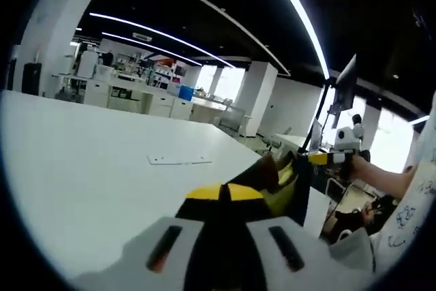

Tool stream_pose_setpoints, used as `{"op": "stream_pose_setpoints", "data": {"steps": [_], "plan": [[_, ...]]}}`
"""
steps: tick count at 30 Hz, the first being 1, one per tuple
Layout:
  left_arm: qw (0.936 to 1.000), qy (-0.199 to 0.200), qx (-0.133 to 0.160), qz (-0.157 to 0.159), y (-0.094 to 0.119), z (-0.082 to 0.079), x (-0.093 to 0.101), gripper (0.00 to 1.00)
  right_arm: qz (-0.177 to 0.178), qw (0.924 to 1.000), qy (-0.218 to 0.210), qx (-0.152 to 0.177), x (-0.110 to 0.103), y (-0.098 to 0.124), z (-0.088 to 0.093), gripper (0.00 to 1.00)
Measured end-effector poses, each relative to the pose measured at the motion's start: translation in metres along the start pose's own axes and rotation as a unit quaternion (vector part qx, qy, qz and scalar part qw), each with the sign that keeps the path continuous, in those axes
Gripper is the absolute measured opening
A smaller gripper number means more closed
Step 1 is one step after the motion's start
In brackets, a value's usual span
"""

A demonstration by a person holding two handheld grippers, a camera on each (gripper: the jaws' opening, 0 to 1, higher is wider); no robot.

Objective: Fold the garment on the visible template until the final outline fits inside the template.

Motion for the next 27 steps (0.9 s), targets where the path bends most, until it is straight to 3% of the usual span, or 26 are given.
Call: {"op": "stream_pose_setpoints", "data": {"steps": [6, 11, 18, 27], "plan": [[0.9997, -0.011, 0.02, 0.009, -0.004, -0.022, 0.004, 0.0, -0.006, 0.9994, 0.008, 0.033, -0.006, 0.001, -0.022, 0.0], [0.9997, -0.009, 0.021, 0.004, -0.011, -0.029, -0.009, 0.0, -0.01, 0.999, 0.009, 0.042, -0.001, -0.009, -0.032, 0.0], [0.9999, 0.006, 0.001, -0.009, -0.032, -0.02, -0.031, 0.0, 0.0, 0.9996, 0.007, 0.027, 0.021, -0.041, -0.031, 0.0], [0.998, 0.04, -0.041, -0.027, -0.065, 0.001, -0.085, 0.0, 0.014, 0.9998, -0.005, -0.013, 0.06, -0.094, -0.021, 0.0]]}}
Point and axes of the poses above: the point that each gripper's makers call its tool centre point, and the gripper's own axes: y roughly backward along the fingers, x roughly to its right, z roughly out of its underside, the point moved 9 cm from there along y, roughly backward along the fingers, and after that the axes turned 13 degrees about z, right-handed, at the moved point
